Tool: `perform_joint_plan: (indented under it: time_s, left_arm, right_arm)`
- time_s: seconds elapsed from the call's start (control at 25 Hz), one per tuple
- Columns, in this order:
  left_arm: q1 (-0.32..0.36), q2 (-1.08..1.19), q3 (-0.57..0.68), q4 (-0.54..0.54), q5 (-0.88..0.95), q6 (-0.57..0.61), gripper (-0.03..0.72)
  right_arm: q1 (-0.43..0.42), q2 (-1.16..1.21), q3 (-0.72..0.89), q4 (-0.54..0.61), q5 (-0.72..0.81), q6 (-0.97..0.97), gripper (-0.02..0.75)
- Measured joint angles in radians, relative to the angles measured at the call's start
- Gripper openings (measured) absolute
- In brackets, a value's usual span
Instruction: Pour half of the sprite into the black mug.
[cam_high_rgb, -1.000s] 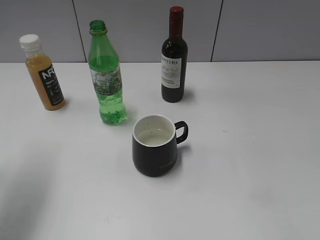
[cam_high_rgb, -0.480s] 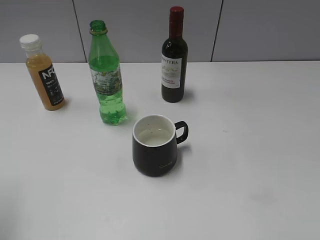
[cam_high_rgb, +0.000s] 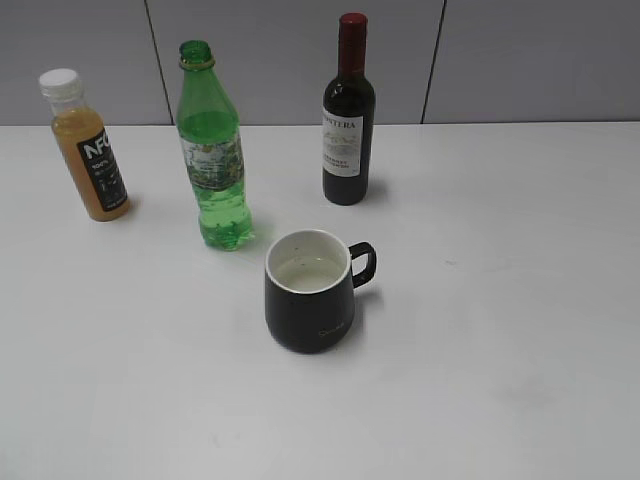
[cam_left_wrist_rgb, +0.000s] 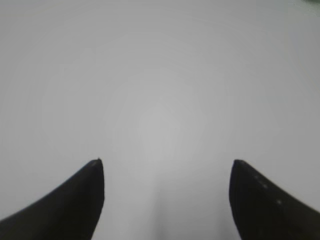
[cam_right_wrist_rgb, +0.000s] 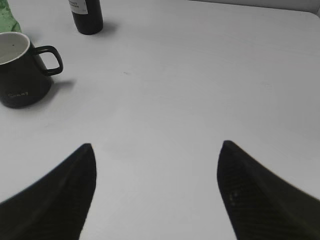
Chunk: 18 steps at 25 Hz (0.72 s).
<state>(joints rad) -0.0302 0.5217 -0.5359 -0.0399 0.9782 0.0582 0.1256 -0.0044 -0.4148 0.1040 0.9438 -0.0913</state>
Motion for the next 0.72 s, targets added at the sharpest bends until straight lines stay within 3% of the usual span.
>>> perform_joint_plan:
  time_s: [0.24,0.72]
  left_arm:
    - [-0.055,-0.116,0.009,0.0,0.033,-0.001,0.594]
    - [-0.056,-0.308,0.024,0.001,0.06,-0.003,0.594]
  right_arm:
    - [0.0,0.0,0.0,0.0,0.0,0.0,0.568]
    - [0.0,0.0,0.0,0.0,0.0,0.0,0.568]
